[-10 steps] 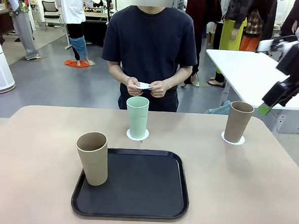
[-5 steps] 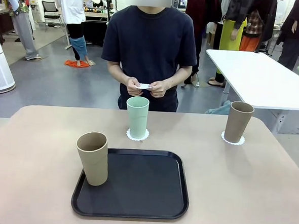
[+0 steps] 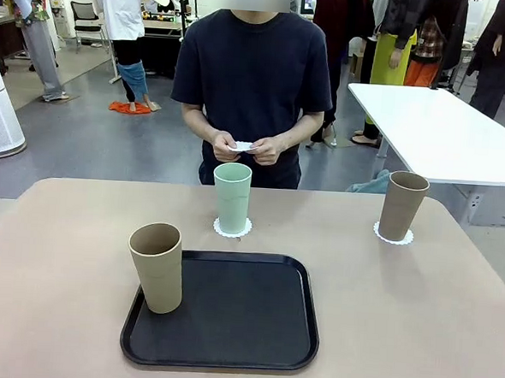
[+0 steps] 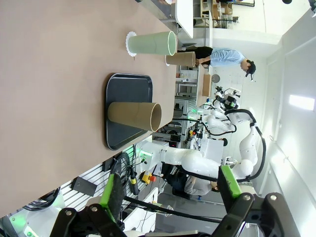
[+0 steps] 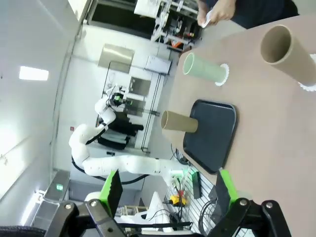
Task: Place coasters on the table and set cups on them.
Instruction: Take one Reusable plastic cup from the Flat Tray and place it on a coaster set by the human.
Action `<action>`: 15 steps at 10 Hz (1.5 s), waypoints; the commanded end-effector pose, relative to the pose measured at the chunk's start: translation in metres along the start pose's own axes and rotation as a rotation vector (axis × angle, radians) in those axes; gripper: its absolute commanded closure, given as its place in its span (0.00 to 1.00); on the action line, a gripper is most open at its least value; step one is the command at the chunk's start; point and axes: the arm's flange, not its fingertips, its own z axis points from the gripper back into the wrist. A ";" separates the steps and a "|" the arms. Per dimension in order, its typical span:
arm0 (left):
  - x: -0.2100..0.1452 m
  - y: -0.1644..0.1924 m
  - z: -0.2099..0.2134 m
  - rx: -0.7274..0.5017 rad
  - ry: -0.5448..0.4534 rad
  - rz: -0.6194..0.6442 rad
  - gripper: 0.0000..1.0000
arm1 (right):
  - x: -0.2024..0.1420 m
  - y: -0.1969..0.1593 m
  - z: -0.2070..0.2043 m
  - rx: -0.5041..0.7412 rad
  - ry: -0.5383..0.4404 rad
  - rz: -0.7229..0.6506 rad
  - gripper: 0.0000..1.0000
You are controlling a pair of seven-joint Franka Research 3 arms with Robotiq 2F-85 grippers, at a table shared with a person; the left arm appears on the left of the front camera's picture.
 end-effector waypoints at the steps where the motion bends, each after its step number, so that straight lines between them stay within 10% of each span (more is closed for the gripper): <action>1: 0.000 -0.002 0.000 -0.007 -0.018 -0.008 0.00 | -0.028 -0.002 -0.008 -0.040 -0.060 0.036 0.00; 15: 0.000 -0.002 0.000 -0.007 -0.018 -0.008 0.00 | -0.027 -0.011 0.006 -0.012 -0.053 0.013 0.00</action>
